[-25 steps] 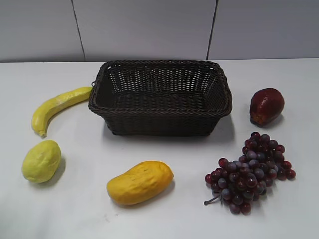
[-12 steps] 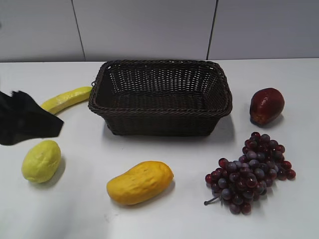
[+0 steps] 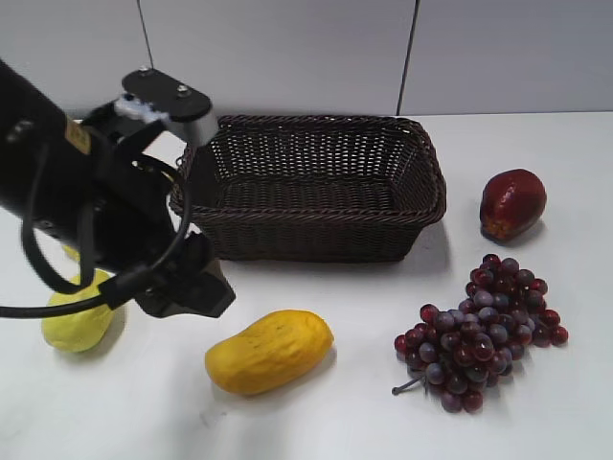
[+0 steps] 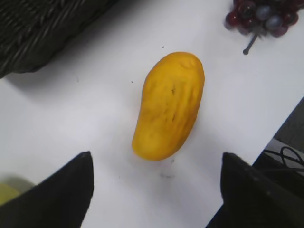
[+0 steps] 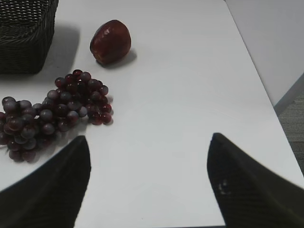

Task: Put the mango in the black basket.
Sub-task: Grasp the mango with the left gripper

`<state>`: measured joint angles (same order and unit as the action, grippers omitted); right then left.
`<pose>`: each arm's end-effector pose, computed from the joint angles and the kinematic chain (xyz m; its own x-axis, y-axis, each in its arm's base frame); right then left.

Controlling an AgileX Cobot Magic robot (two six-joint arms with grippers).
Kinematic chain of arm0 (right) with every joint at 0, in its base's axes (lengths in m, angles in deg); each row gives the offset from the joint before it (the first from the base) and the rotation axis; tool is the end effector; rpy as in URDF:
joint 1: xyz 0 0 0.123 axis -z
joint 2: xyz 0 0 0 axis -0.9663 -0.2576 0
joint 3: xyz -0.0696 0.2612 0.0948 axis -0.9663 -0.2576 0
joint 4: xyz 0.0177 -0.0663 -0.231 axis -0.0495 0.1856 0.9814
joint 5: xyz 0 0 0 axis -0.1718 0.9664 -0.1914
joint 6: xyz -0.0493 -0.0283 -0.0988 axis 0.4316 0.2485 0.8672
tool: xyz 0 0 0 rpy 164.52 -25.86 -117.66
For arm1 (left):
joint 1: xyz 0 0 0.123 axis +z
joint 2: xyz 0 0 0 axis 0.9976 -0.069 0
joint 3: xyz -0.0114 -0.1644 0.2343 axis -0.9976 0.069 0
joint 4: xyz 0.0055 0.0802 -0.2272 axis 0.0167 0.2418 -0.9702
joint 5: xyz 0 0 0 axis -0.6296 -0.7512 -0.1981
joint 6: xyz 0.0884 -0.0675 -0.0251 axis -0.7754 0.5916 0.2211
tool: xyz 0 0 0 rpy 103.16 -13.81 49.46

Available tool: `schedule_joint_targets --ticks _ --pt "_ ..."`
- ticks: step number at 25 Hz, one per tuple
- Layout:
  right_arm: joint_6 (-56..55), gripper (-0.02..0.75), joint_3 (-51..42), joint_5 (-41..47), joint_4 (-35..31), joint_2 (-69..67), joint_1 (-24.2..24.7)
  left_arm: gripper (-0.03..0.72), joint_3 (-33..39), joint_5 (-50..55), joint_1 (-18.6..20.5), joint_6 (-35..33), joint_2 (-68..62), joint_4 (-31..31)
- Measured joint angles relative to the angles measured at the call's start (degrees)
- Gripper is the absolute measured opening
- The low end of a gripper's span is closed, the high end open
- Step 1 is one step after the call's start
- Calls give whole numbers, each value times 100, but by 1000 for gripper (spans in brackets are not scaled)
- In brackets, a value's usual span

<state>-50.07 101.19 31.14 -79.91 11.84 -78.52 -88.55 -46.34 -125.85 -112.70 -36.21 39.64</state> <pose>0.0045 -0.0088 0.2643 -0.4340 -0.0965 -0.8957 -0.0182 0.9950 -0.0984 0.2094 -0.1987 0.2354 -0.4988 0.7093 -0.4981 0.8277 0.5603 -0.0310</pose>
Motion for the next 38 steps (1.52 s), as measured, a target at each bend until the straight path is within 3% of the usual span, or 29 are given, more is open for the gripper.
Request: schedule_joint_targets --ticks 6,12,32,35,38 --pt "0 589 0 0 0 0 0 681 -539 117 -388 -10 -839 437" --pt "0 589 0 0 0 0 0 692 -919 222 -648 -10 -1593 546" --pt "0 589 0 0 0 0 0 692 -1199 -401 -733 -10 -2929 1021" --pt "0 589 0 0 0 0 0 668 -1199 -434 -733 -10 -3031 1026" --pt "0 589 0 0 0 0 0 591 -1199 -410 -733 -10 -3066 1031"
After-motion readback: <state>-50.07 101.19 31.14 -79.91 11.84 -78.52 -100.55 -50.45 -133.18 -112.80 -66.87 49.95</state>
